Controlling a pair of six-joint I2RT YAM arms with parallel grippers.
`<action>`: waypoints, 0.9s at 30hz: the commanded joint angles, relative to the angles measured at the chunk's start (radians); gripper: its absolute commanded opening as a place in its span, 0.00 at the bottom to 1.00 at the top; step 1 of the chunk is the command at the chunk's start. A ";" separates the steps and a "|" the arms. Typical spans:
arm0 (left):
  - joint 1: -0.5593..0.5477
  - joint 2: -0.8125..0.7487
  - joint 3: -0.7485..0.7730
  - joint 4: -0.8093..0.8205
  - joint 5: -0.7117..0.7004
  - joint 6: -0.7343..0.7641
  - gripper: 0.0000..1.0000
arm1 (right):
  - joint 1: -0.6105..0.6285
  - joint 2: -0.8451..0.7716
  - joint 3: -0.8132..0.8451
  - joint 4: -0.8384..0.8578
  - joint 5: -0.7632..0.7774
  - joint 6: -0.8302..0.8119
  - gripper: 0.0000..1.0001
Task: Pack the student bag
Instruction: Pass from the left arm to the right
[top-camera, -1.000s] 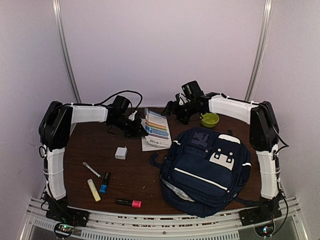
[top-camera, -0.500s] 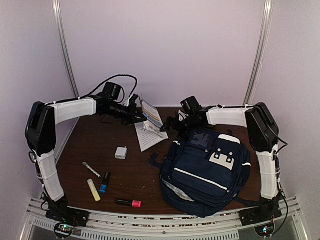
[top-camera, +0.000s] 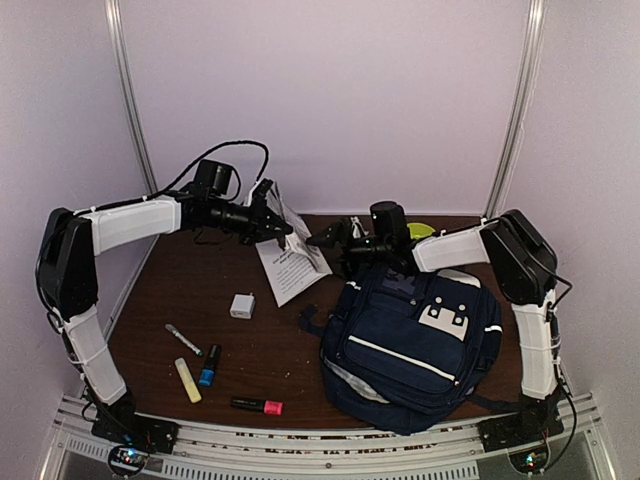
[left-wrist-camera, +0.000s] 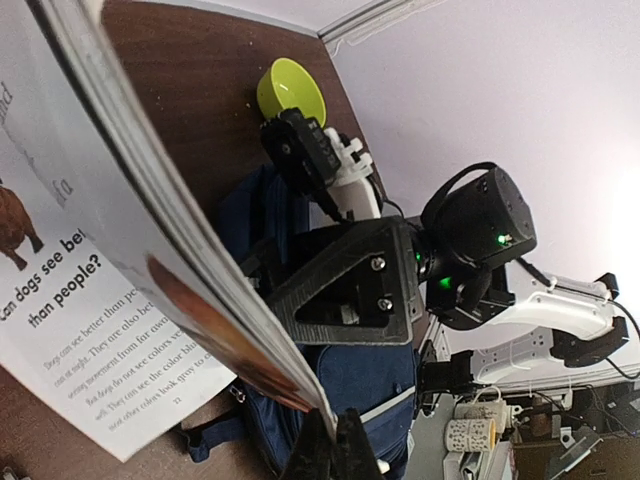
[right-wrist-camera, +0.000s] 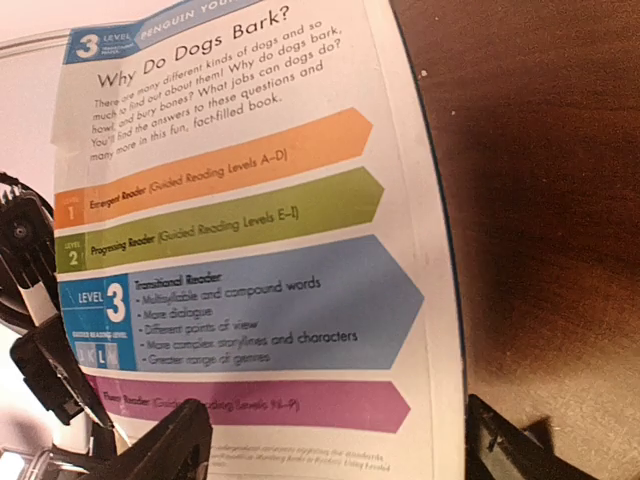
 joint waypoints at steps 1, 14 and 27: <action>0.001 -0.048 -0.014 0.127 0.039 0.002 0.00 | 0.022 -0.016 -0.045 0.479 -0.078 0.281 0.78; 0.002 -0.092 -0.081 0.132 0.050 0.025 0.00 | 0.045 -0.086 -0.075 0.484 -0.093 0.292 0.16; 0.001 -0.239 -0.206 -0.046 -0.152 0.196 0.74 | 0.088 -0.337 0.068 -0.270 -0.019 -0.220 0.00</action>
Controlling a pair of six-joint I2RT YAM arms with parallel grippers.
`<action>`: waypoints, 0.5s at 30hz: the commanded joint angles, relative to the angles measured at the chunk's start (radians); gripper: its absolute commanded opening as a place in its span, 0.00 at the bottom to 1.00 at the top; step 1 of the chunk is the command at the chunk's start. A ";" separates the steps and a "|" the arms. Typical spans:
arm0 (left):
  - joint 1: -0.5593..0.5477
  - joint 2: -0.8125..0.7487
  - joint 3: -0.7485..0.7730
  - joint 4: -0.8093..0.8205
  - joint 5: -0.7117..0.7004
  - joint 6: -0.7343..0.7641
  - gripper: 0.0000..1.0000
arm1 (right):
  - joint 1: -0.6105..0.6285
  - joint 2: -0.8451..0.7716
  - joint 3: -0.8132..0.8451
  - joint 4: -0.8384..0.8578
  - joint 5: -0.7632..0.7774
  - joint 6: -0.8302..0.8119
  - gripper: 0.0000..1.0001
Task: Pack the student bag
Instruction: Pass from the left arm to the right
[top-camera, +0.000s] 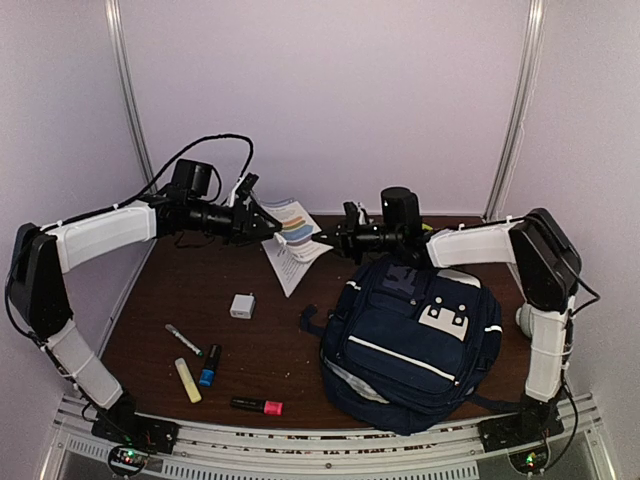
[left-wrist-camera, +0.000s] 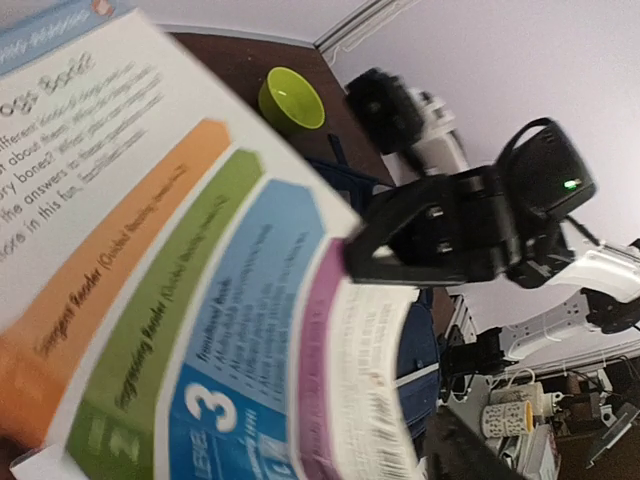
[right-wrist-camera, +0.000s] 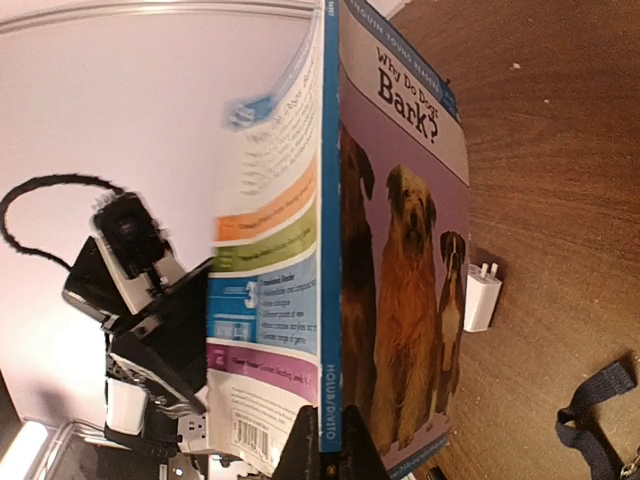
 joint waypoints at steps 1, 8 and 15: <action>-0.011 -0.055 -0.081 -0.014 -0.125 0.076 0.81 | 0.069 -0.185 0.169 -0.379 0.028 -0.347 0.00; -0.008 -0.081 -0.189 0.323 -0.039 -0.170 0.98 | 0.096 -0.279 0.315 -0.662 0.088 -0.458 0.00; -0.008 -0.118 -0.308 0.921 0.027 -0.534 0.98 | 0.110 -0.333 0.351 -0.726 0.114 -0.456 0.00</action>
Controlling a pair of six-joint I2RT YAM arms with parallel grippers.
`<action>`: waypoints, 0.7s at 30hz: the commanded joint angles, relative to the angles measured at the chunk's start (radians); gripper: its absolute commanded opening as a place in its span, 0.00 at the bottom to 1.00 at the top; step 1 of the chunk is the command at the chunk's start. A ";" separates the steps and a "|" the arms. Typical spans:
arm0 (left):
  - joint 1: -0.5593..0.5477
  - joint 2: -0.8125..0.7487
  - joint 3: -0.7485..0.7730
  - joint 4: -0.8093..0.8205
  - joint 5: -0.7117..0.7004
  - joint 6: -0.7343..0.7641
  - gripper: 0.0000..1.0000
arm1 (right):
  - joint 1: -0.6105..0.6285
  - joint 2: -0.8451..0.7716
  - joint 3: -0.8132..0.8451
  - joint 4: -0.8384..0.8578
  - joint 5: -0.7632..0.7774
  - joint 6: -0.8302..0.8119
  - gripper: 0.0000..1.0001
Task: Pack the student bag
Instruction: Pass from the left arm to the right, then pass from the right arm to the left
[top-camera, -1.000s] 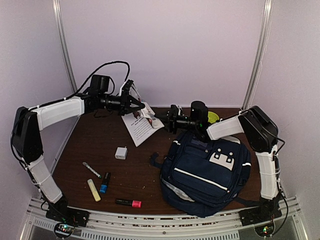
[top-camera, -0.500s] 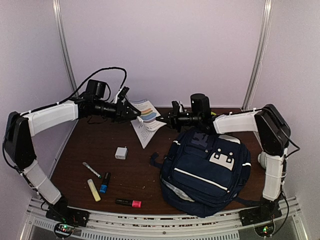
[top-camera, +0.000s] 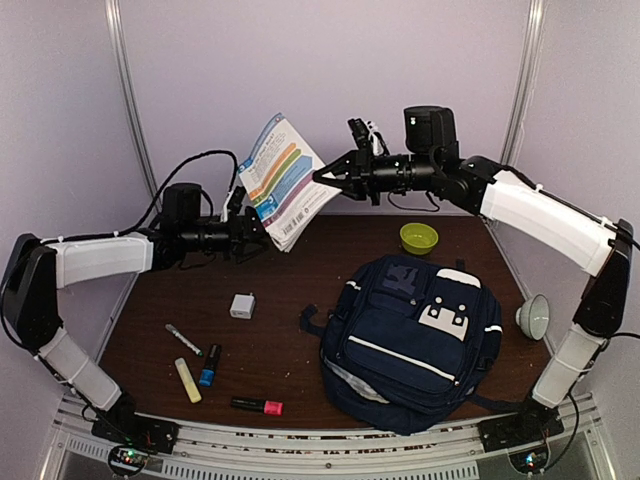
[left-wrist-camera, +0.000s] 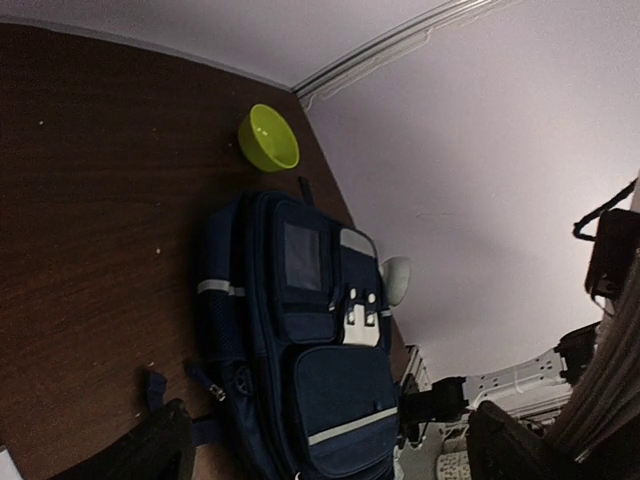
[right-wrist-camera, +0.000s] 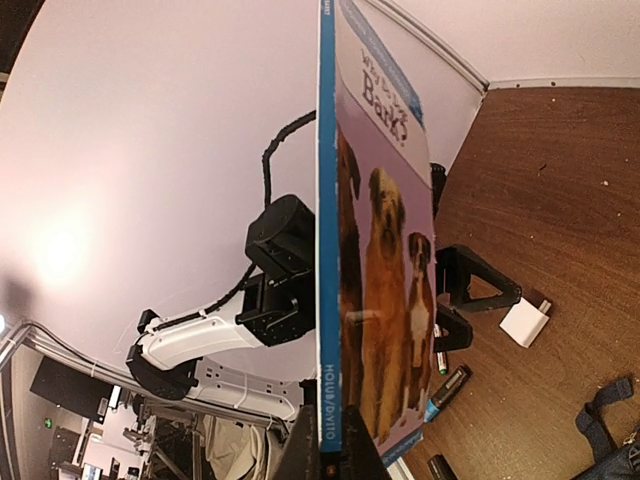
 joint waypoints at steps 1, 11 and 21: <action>0.000 -0.029 -0.032 0.574 0.086 -0.297 0.98 | 0.011 -0.035 0.009 -0.082 0.025 -0.025 0.00; 0.005 -0.148 -0.086 0.479 0.042 -0.232 0.98 | -0.033 -0.145 -0.027 -0.164 0.232 -0.060 0.00; -0.004 -0.231 -0.069 0.335 -0.026 -0.138 0.98 | -0.030 -0.149 -0.033 -0.111 0.193 -0.058 0.00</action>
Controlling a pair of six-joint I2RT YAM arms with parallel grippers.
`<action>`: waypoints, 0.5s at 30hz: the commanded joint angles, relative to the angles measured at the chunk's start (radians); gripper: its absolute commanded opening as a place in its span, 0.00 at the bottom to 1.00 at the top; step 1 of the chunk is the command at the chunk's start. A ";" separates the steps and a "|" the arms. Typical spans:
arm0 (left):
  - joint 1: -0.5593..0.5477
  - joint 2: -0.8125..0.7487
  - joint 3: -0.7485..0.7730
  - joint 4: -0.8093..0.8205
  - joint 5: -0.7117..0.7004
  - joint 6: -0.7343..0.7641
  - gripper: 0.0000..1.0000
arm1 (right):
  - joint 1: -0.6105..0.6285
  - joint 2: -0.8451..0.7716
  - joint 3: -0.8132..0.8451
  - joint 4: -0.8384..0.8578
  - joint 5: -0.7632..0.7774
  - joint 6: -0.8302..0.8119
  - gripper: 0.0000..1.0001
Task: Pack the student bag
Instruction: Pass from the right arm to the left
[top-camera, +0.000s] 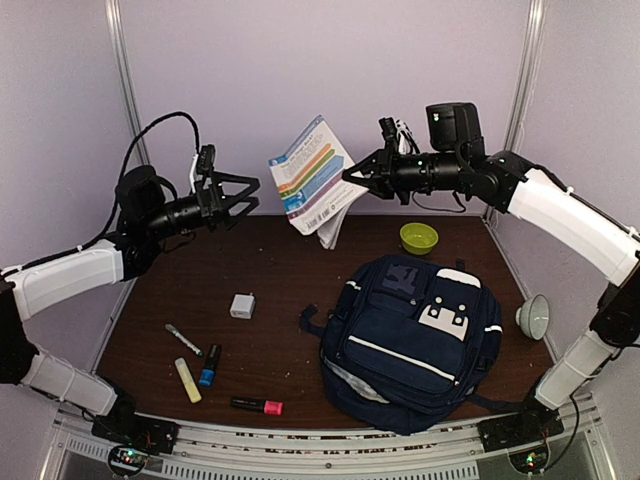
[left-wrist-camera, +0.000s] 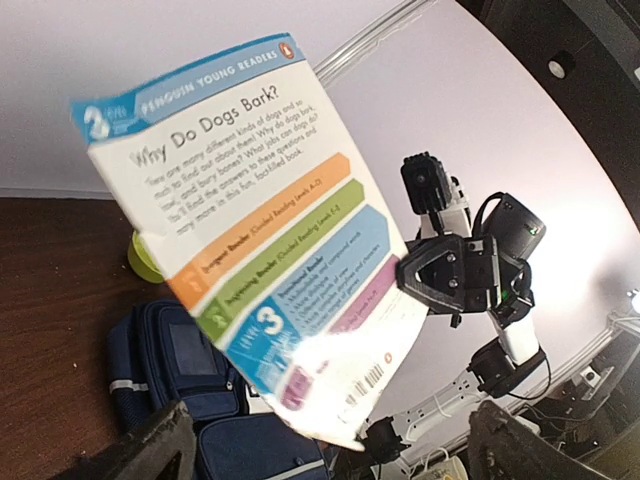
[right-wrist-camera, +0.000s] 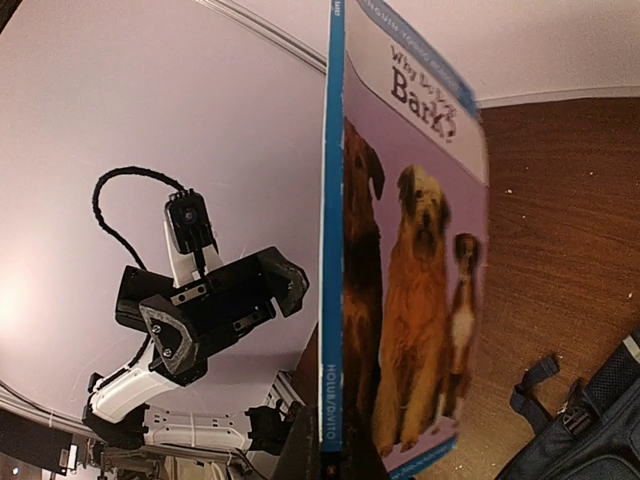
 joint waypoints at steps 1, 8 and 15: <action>-0.007 0.003 0.011 0.005 -0.027 0.023 0.98 | 0.003 -0.021 0.000 0.072 -0.024 -0.006 0.00; -0.032 0.068 -0.002 0.114 -0.031 -0.047 0.98 | 0.047 0.015 0.055 0.094 -0.058 -0.001 0.00; -0.074 0.123 0.065 0.115 -0.030 -0.052 0.98 | 0.076 0.039 0.079 0.172 -0.113 0.037 0.00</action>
